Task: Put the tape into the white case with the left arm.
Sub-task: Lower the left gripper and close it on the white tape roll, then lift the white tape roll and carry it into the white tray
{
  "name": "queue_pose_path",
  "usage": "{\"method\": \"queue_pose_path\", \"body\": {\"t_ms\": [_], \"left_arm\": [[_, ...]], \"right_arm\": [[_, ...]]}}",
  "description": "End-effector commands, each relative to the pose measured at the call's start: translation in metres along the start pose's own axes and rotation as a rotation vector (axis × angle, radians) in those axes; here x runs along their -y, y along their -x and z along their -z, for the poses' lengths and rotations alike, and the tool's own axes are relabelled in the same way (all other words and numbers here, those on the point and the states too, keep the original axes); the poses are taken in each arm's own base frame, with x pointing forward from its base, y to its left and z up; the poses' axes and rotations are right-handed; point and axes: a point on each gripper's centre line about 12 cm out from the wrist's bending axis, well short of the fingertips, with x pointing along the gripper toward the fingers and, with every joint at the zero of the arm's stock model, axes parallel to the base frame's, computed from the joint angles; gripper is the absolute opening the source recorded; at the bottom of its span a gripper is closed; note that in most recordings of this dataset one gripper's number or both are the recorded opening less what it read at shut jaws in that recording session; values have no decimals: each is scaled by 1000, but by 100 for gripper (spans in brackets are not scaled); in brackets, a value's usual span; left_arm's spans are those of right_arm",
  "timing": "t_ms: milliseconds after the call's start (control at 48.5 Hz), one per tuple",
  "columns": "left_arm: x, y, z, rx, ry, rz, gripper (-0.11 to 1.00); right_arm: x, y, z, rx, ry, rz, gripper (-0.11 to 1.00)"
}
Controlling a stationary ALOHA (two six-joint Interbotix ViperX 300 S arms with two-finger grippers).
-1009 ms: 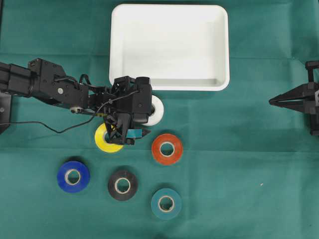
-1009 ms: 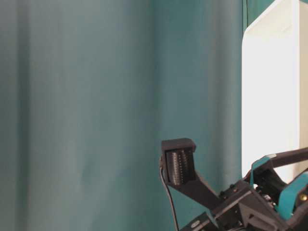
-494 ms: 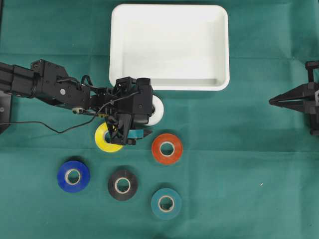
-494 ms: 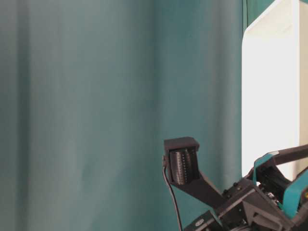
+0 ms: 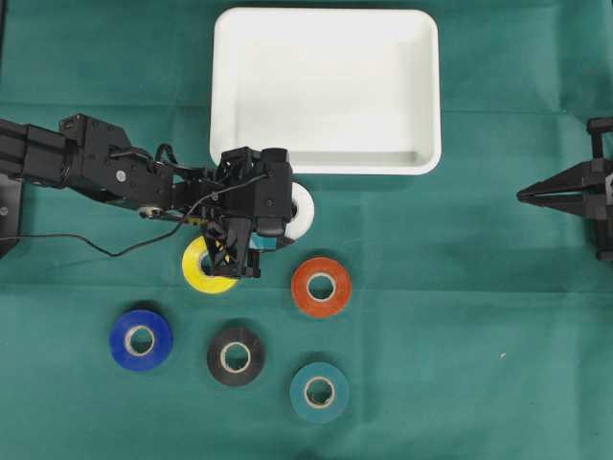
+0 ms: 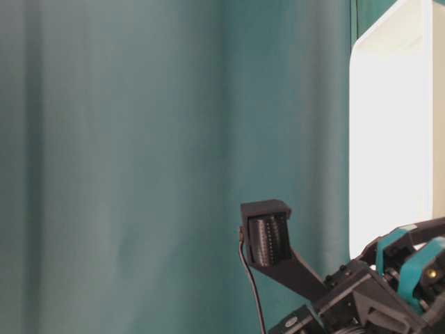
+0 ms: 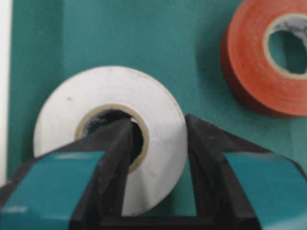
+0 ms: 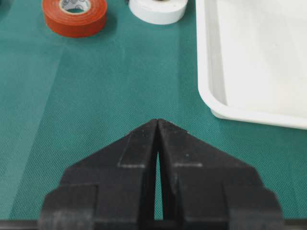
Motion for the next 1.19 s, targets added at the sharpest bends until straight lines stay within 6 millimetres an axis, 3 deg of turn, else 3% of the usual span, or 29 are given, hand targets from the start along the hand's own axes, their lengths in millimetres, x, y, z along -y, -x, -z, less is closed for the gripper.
{"method": "queue_pose_path", "body": {"t_ms": [0, 206, 494, 721, 906, 1174], "left_arm": [[-2, 5, -5, 12, 3, -4, 30], [7, 18, -16, 41, -12, 13, 30], [38, 66, -50, 111, -70, 70, 27], [43, 89, -55, 93, -84, 82, 27], [31, 93, -53, 70, -66, 60, 27], [-14, 92, -54, 63, 19, -22, 27]], "right_arm": [[0, -1, -5, 15, 0, 0, -9], [0, -1, -5, 15, 0, 0, -9], [0, 0, -5, 18, 0, -1, -9], [0, 0, -6, 20, 0, -1, -9], [0, 0, -6, 23, 0, -1, -9], [0, 0, -6, 25, 0, -1, -9]]}}
